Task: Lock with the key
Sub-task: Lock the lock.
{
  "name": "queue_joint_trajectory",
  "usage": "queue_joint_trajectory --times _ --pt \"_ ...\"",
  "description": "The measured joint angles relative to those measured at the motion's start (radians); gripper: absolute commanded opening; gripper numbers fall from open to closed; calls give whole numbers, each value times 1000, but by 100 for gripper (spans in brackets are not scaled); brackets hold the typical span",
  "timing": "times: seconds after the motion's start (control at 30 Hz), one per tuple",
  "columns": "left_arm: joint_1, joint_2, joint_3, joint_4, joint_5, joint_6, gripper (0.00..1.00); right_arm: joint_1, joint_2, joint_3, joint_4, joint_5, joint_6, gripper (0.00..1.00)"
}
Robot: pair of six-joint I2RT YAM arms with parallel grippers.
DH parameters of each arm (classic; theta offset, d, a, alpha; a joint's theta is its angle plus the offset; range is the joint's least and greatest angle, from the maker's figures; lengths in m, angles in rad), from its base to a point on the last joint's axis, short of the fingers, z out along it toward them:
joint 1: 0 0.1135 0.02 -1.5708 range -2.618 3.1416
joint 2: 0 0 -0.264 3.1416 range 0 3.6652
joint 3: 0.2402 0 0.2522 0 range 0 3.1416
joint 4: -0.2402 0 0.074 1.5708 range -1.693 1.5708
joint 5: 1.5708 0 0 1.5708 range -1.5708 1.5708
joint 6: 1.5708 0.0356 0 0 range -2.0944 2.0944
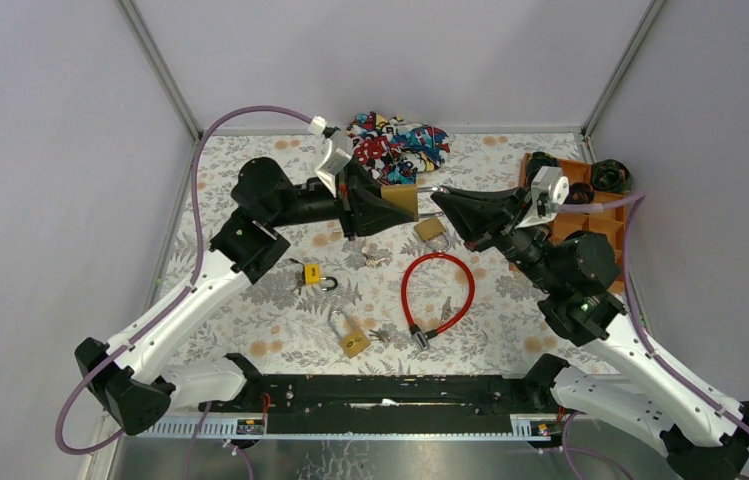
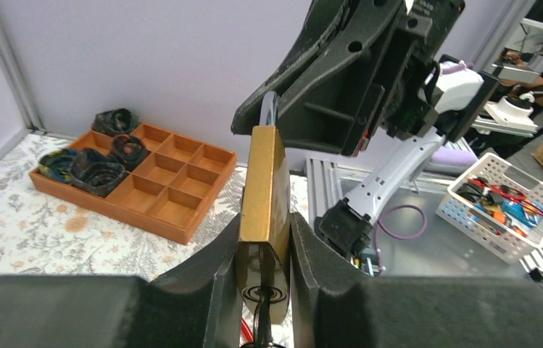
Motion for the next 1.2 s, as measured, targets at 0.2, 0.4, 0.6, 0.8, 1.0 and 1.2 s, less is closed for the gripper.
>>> queue_joint_trajectory --times 0.2,0.4,0.6,0.8,1.0,1.2 --pt "-2 35 65 -42 -37 62 0 0 38 -64 159 54 10 0" --pt "-2 75 106 -106 -92 123 0 0 111 -75 200 139 20 0" --pt "-6 78 81 -135 -138 123 0 0 106 -60 103 186 35 0" --pt "-29 73 30 -100 -170 83 0 1 89 -25 -45 206 52 0" --pt "-42 74 24 -106 -245 96 0 17 134 9 -78 276 55 0" --pt "-43 75 23 -155 -281 144 0 40 183 80 -205 337 50 0"
